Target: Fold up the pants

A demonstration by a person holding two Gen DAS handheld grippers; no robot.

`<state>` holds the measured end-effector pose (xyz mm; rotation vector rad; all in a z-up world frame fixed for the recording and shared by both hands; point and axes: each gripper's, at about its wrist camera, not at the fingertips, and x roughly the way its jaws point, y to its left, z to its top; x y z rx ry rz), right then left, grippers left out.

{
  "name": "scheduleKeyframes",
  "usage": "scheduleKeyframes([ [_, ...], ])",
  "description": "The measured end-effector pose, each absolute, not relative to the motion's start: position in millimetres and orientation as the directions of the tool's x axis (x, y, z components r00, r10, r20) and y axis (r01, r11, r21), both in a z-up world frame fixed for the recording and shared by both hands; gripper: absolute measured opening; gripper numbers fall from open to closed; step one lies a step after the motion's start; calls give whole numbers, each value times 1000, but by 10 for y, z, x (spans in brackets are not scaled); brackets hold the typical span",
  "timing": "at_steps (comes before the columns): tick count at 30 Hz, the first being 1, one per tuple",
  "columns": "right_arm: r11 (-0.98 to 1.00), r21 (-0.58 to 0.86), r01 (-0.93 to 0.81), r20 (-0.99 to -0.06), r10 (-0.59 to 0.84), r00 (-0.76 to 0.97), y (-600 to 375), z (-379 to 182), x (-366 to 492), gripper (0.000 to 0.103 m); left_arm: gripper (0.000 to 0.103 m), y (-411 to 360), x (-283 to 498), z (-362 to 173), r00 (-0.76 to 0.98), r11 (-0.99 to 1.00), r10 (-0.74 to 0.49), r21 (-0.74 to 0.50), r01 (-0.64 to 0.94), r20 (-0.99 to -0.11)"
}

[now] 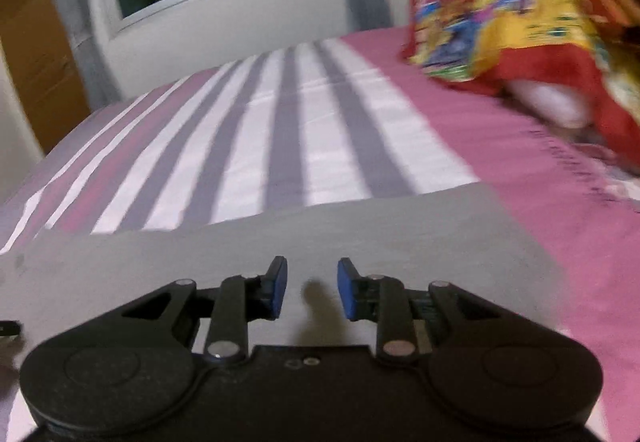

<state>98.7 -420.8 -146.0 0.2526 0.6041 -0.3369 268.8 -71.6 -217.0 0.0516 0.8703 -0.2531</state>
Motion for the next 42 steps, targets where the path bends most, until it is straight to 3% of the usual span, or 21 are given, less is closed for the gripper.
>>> scheduleKeyframes([
  [4,931,134,340,-585,-202,785,-4080,-1459,1147,30,24,-669,2538,-2190,605,963,-211,-59,261,-768],
  [15,985,112,133,-743,-6,669,-3555,-1893,1186,31,23,-534,2343,-2229,591,955,-251,-98,279,-767],
  [25,975,191,110,-697,56,715,-3492,-1666,1248,29,24,-866,2440,-1943,605,931,-326,-134,340,-726],
  [29,980,174,93,-744,69,664,-3373,-1858,1313,30,24,-1119,2475,-2094,553,921,-325,-123,370,-767],
  [35,965,245,93,-737,123,665,-3437,-1848,1045,28,24,-1098,2194,-2167,560,909,-325,-90,406,-762],
  [42,962,211,171,-680,19,733,-3579,-1589,1152,33,24,-1103,2365,-2005,581,921,-332,-124,369,-743],
])
